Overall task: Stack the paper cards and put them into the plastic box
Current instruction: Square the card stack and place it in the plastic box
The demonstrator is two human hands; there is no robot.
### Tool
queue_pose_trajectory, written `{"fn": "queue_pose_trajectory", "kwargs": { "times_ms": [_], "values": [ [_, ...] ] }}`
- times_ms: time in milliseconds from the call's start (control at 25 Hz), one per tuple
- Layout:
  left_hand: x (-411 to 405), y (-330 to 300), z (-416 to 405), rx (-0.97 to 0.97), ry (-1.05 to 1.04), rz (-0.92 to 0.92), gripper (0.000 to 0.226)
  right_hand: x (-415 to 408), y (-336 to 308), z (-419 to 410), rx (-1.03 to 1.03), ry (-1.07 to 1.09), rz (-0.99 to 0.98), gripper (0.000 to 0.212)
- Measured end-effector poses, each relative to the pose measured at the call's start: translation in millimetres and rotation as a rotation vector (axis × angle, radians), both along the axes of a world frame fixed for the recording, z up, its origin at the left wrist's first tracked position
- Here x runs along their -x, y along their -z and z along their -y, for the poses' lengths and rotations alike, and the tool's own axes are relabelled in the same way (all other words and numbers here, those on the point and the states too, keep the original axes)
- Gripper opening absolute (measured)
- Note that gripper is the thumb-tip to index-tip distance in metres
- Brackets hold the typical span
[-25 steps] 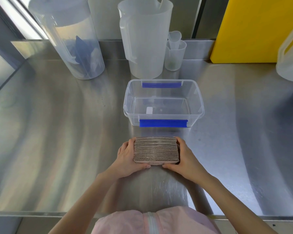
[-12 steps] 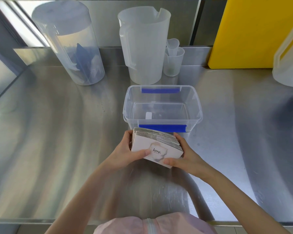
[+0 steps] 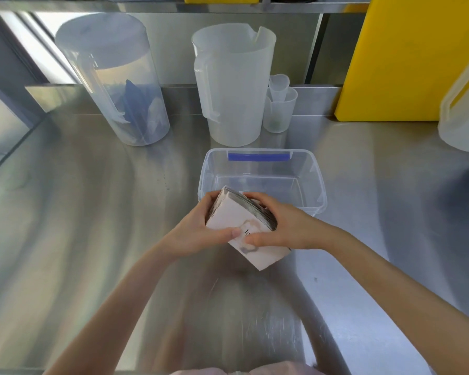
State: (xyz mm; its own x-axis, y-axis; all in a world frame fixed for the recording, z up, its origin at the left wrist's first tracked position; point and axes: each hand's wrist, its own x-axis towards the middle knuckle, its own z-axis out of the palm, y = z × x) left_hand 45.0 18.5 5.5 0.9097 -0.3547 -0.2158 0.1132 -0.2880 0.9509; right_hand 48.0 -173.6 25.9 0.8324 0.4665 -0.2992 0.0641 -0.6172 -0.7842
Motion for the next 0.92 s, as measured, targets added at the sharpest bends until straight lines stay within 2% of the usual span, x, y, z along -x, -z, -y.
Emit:
{"fn": "queue_pose_trajectory", "kwargs": {
  "times_ms": [80,240,360,440,520,600,760,840,920],
  "values": [
    [-9,-5,-1,0.058,-0.025,-0.007,0.067,-9,0,-6,-0.076,0.071,-0.055,0.072],
    [-31,-7,-4,0.121,-0.149,-0.007,0.038,-30,3,-16,-0.265,0.248,-0.165,0.057],
    [-51,-5,-9,0.161,-0.304,-0.041,0.028,-51,4,-20,-0.355,0.430,-0.214,0.048],
    [-64,0,-14,0.123,-0.437,-0.036,0.026,-70,10,-22,-0.435,0.575,-0.269,0.047],
    [-73,9,-15,-0.003,-0.523,-0.030,0.030,-88,19,-25,-0.476,0.671,-0.341,0.048],
    [-81,19,-11,-0.067,-0.582,-0.069,0.039,-104,28,-31,-0.410,0.695,-0.420,0.053],
    [-96,41,-4,-0.072,-0.610,-0.148,0.044,-112,47,-52,-0.268,0.643,-0.598,0.054],
    [-99,48,2,-0.044,-0.607,-0.169,0.042,-111,53,-59,-0.243,0.581,-0.619,0.052],
    [-98,51,8,-0.016,-0.612,-0.169,0.041,-111,54,-64,-0.207,0.501,-0.594,0.041]
  ]
}}
